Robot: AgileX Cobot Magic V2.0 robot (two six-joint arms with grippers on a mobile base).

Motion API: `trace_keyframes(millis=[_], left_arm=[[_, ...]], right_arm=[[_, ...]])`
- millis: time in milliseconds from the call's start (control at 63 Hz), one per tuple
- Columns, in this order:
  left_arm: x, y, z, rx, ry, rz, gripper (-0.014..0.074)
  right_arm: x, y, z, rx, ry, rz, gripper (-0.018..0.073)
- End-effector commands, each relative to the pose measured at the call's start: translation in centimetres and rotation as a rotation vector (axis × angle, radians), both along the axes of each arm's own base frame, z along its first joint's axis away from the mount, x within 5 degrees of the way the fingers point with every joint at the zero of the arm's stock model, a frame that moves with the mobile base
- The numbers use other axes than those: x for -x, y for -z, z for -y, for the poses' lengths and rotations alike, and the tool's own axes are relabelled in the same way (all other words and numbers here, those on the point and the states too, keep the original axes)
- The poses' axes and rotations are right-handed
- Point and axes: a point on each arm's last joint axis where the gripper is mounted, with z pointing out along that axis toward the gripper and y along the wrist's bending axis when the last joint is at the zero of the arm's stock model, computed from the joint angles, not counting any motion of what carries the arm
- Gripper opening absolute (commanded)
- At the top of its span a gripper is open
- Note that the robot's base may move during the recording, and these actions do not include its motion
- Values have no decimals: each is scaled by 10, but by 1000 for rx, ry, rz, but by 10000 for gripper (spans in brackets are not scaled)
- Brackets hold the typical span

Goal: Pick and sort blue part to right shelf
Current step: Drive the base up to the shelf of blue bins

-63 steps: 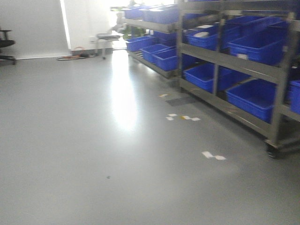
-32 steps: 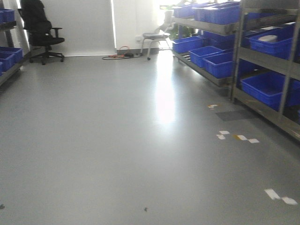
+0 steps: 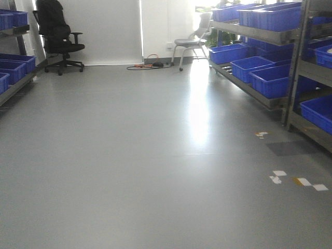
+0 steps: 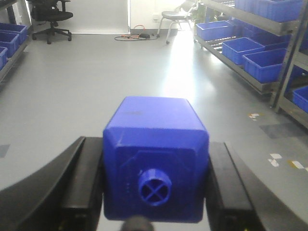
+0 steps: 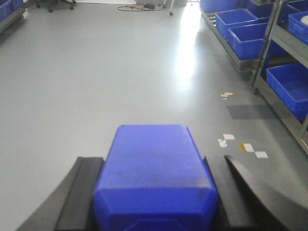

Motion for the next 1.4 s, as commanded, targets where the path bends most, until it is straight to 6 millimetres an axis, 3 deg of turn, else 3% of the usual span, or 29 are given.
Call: trace_keyframes(millis=[0, 1380], left_arm=[[-1, -17, 0, 15, -2, 110, 312], [-1, -17, 0, 15, -2, 110, 312]], right_arm=[[-1, -18, 1, 4, 5, 123, 374], [-1, -18, 1, 4, 5, 123, 374]])
